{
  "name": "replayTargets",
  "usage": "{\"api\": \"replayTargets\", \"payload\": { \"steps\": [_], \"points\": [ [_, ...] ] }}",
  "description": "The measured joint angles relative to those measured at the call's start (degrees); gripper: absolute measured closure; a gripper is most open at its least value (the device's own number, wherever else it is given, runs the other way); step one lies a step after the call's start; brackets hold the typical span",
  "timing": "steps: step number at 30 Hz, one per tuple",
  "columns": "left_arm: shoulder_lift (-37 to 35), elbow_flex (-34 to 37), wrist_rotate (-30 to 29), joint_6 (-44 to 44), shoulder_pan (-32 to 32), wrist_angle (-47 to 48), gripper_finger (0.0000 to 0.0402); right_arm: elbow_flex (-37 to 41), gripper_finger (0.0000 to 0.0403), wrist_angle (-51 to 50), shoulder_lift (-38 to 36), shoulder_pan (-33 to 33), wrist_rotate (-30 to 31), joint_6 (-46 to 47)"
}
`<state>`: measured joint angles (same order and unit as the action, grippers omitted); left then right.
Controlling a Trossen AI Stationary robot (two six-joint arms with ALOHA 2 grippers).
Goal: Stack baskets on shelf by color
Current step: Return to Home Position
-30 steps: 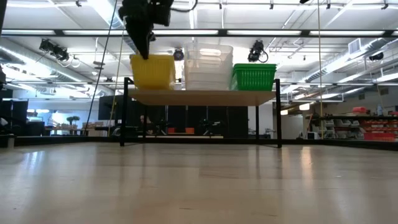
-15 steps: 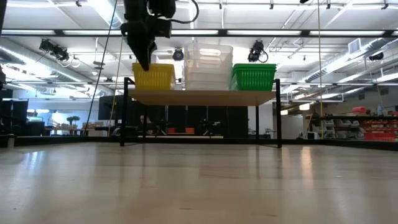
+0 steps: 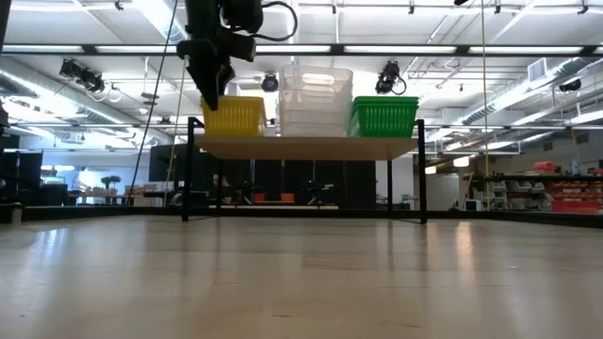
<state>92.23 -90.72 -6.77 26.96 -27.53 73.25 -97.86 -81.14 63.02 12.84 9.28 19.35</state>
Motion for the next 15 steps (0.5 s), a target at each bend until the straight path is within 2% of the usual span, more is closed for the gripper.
{"api": "replayTargets", "payload": {
  "steps": [8,15],
  "points": [
    [0.00,0.00,-0.91,1.36,-1.92,0.32,0.0233,0.00,0.0294,0.00,0.11,0.00,0.04,0.17],
    [-1.11,-0.02,-0.99,0.75,-0.03,1.72,0.0248,0.00,0.0293,0.00,0.11,0.00,0.02,0.17]
  ]
}}
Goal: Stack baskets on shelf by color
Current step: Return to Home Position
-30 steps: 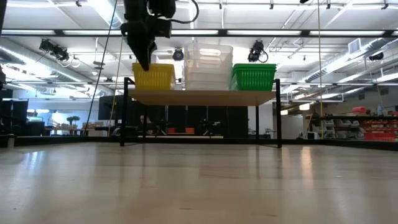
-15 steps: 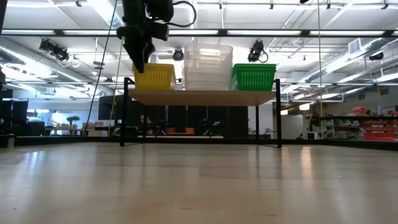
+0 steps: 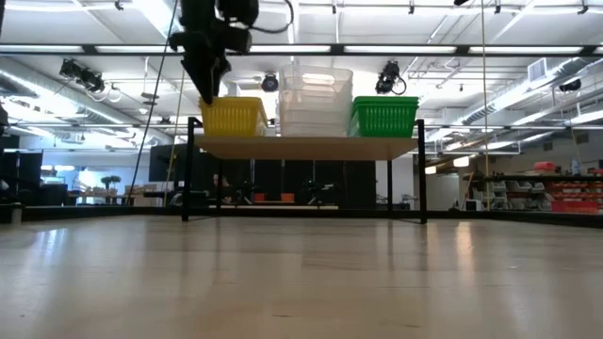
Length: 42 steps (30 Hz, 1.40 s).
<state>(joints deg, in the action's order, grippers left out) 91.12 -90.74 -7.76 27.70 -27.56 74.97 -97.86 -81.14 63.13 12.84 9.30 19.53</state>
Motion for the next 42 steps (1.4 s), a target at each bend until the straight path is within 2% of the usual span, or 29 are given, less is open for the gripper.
{"api": "replayTargets", "payload": {
  "steps": [3,8,12,17,21,23,26,29,31,37,42],
  "points": [
    [-2.06,-0.02,0.20,-2.26,0.97,0.02,0.0250,0.00,0.0294,0.05,0.00,0.00,0.15,0.02],
    [-6.46,-0.02,5.12,-10.66,1.68,-0.56,0.0251,0.00,0.0288,1.08,-0.02,0.04,4.79,0.62],
    [-11.92,-0.02,7.39,-18.34,3.10,-6.05,0.0255,0.03,0.0286,-0.37,0.22,0.04,5.83,-3.07],
    [-20.50,-0.11,6.28,-26.77,5.49,-16.51,0.0269,0.04,0.0289,0.14,0.18,0.03,4.52,2.64],
    [-25.33,0.94,4.20,-30.12,6.92,-16.57,0.0284,0.10,0.0301,2.77,-1.61,0.04,5.41,2.64],
    [-28.04,3.82,3.95,-32.01,7.54,-17.46,0.0295,1.63,0.0316,7.61,-3.48,0.03,5.47,2.33],
    [-33.31,11.29,3.95,-35.63,8.80,-23.79,0.0321,7.58,0.0346,17.50,-7.83,0.04,1.63,2.93],
    [-39.88,20.52,3.99,-39.04,10.20,-31.96,0.0362,16.79,0.0386,27.76,-13.16,0.02,-3.49,5.44],
    [-43.89,25.90,4.31,-40.19,10.73,-37.09,0.0389,24.15,0.0395,34.72,-16.74,0.02,-6.16,7.47],
    [-53.01,37.06,6.47,-40.74,10.78,-47.19,0.0396,47.23,0.0397,58.97,-26.11,-0.47,-9.40,12.22],
    [-59.73,47.68,6.54,-44.01,10.76,-55.72,0.0397,64.85,0.0397,81.15,-31.94,-0.72,-5.93,11.95]
  ]
}}
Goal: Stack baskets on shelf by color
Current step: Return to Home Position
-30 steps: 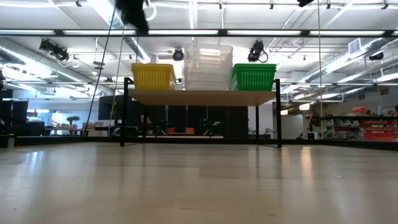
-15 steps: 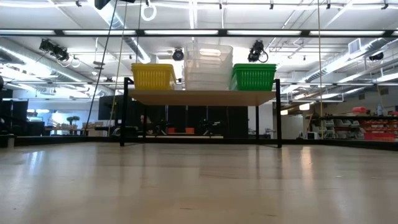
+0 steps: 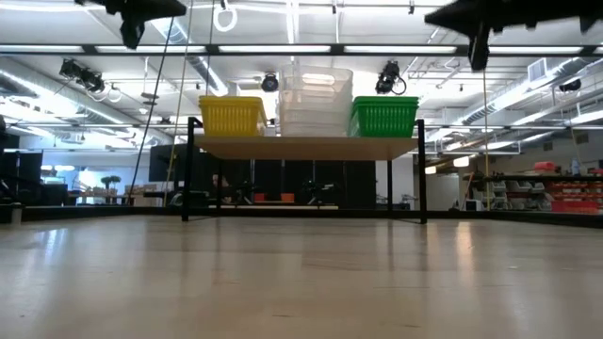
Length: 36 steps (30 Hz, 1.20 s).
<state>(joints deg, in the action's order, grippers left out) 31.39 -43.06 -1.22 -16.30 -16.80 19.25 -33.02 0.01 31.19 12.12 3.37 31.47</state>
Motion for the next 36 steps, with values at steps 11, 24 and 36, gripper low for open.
{"api": "replayTargets", "payload": {
  "steps": [11,24,36],
  "points": [
    [-9.01,12.85,-0.29,-4.27,-0.09,-9.47,0.0399,24.47,0.0396,29.31,-4.39,0.00,0.43,1.96],
    [-16.22,31.85,1.48,-12.05,-0.01,-33.06,0.0400,31.72,0.0396,35.82,-4.41,0.07,-0.62,-9.02],
    [-21.01,42.38,3.38,-17.66,3.27,-38.65,0.0401,31.76,0.0395,27.79,-4.06,0.07,-3.26,-8.19]
  ]
}}
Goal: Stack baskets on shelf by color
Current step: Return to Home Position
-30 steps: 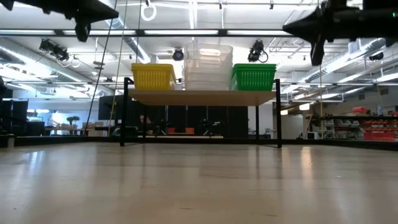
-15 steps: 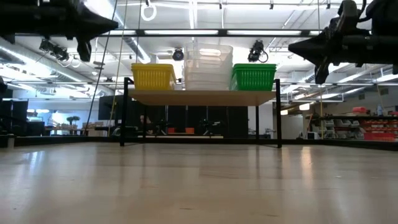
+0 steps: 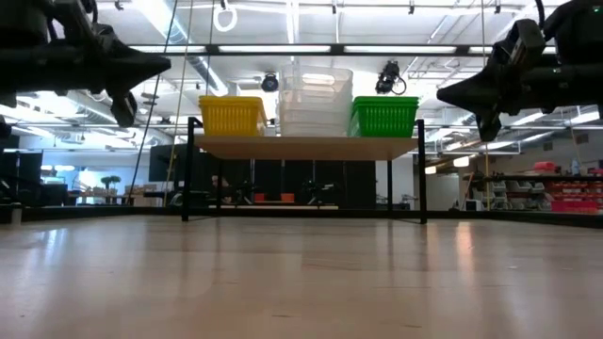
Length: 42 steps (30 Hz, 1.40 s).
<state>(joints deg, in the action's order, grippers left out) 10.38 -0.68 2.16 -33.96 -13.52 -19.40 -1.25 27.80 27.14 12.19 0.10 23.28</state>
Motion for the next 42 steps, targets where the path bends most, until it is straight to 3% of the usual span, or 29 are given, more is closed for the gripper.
{"api": "replayTargets", "payload": {
  "steps": [4,10,17,42],
  "points": [
    [0.01,0.17,-3.53,0.45,4.34,2.64,0.0401,0.89,0.0394,-1.24,0.08,-0.24,0.04,0.09],
    [0.07,0.20,-9.35,8.43,8.98,6.78,0.0400,0.89,0.0392,-2.56,1.07,-0.37,2.34,3.59],
    [0.11,0.21,-9.65,16.91,9.29,12.69,0.0365,0.89,0.0389,-2.63,1.09,-0.37,2.40,3.57],
    [0.08,0.28,-9.64,16.64,9.27,12.48,0.0357,0.89,0.0388,-2.63,1.09,-0.37,2.38,3.57]
  ]
}}
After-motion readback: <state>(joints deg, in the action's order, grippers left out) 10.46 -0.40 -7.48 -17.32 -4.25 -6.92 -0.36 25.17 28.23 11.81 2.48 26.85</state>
